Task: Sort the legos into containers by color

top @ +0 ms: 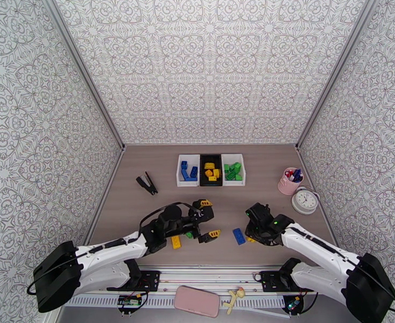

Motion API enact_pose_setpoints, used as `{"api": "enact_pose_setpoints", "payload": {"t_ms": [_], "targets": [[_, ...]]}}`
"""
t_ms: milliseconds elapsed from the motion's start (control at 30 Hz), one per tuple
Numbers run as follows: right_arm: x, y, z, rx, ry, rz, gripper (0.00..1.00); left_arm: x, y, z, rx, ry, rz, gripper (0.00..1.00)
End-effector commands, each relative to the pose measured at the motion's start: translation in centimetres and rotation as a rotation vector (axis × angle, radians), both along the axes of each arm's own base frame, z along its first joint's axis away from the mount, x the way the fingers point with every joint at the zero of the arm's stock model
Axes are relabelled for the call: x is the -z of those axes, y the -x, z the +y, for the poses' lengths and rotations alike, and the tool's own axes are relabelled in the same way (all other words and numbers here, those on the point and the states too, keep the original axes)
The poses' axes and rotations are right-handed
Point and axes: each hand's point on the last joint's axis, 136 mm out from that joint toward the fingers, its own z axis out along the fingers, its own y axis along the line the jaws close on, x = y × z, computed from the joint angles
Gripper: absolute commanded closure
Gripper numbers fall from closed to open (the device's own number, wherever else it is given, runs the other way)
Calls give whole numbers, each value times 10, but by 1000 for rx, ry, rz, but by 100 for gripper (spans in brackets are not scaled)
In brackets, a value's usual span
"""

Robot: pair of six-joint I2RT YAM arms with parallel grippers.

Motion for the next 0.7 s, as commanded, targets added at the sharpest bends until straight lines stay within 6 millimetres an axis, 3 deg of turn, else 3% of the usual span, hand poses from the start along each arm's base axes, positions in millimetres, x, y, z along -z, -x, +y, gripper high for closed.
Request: {"api": "enact_pose_setpoints", "payload": {"t_ms": [0,233,400,667], "targets": [[-35,-28,9,-112,26,-155,74,4,-1,11,-61,-13,25,0],[-87,-82,49,-263,-1,-380,75,3,-15,38,-235,-15,55,0],[-113,-135,87,-335,1,-499,75,-3,-22,53,-326,9,63,0],[-123,-220,132,-410,39,-613,77,-6,-31,78,-462,7,73,0]]}}
